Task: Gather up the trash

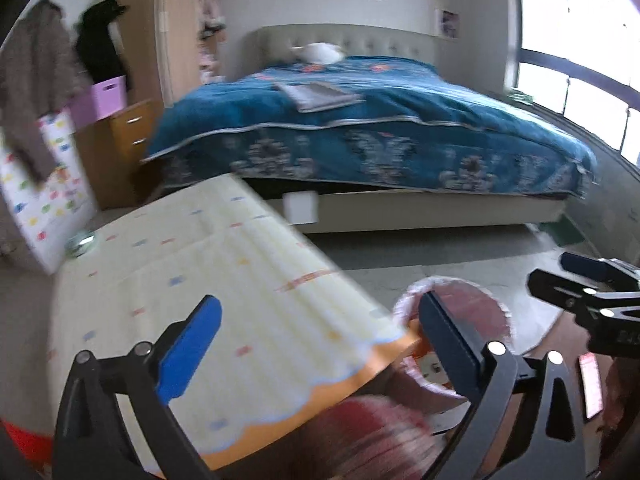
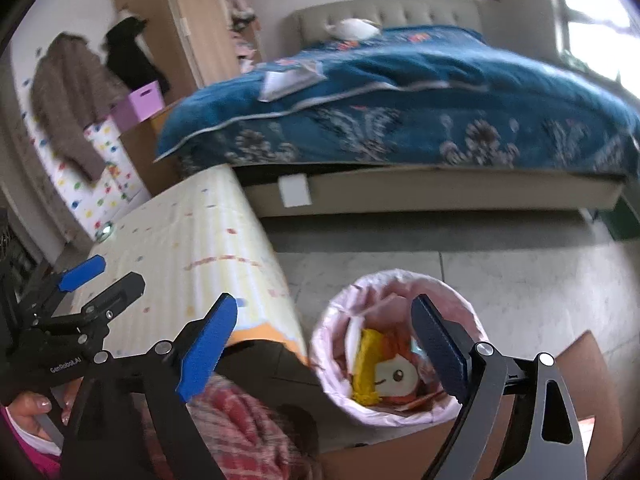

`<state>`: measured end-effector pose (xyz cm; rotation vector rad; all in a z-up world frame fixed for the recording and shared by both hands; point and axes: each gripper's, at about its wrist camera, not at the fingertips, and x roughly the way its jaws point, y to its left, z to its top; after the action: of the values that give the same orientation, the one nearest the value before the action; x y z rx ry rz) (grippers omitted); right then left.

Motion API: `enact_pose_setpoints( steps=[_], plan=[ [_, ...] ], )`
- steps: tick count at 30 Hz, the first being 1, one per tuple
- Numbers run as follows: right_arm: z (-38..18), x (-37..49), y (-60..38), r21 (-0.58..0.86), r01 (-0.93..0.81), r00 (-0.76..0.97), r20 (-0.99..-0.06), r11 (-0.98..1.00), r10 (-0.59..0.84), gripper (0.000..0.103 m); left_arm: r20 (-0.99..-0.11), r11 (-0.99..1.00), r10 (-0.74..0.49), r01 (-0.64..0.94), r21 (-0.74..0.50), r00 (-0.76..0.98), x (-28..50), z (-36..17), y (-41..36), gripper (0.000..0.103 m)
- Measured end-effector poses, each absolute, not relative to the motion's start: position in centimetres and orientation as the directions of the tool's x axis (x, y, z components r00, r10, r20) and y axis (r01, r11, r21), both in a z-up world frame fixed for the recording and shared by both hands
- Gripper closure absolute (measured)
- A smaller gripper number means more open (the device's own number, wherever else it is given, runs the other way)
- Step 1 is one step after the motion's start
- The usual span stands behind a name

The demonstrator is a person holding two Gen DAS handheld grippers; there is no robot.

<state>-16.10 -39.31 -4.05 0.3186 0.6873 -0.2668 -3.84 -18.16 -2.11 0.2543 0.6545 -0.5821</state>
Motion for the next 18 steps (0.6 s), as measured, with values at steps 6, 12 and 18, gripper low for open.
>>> enact_pose_setpoints(
  steps=[6,12,18],
  plan=[
    [-1.4,-14.2,-34.4,0.171,0.198,0.773,-0.633,0.965,-0.047,0.011,-0.648,0.913,-0.289,0.406,0.034,0.704,-3.7,-0.4,-10.5,0.007],
    [0.7,-13.0,-29.7,0.159,0.084,0.785,-0.619,0.984,0.033,0.010,-0.654,0.965,-0.173,0.259,0.037,0.736,-4.2,0.6,-3.9,0.007],
    [2.6,-12.1,-24.7,0.135,-0.003,0.786,-0.612,0.991,0.086,0.009,-0.651,0.992,-0.065,0.121,0.041,0.756,-5.5,1.8,2.2,0.007]
  ],
)
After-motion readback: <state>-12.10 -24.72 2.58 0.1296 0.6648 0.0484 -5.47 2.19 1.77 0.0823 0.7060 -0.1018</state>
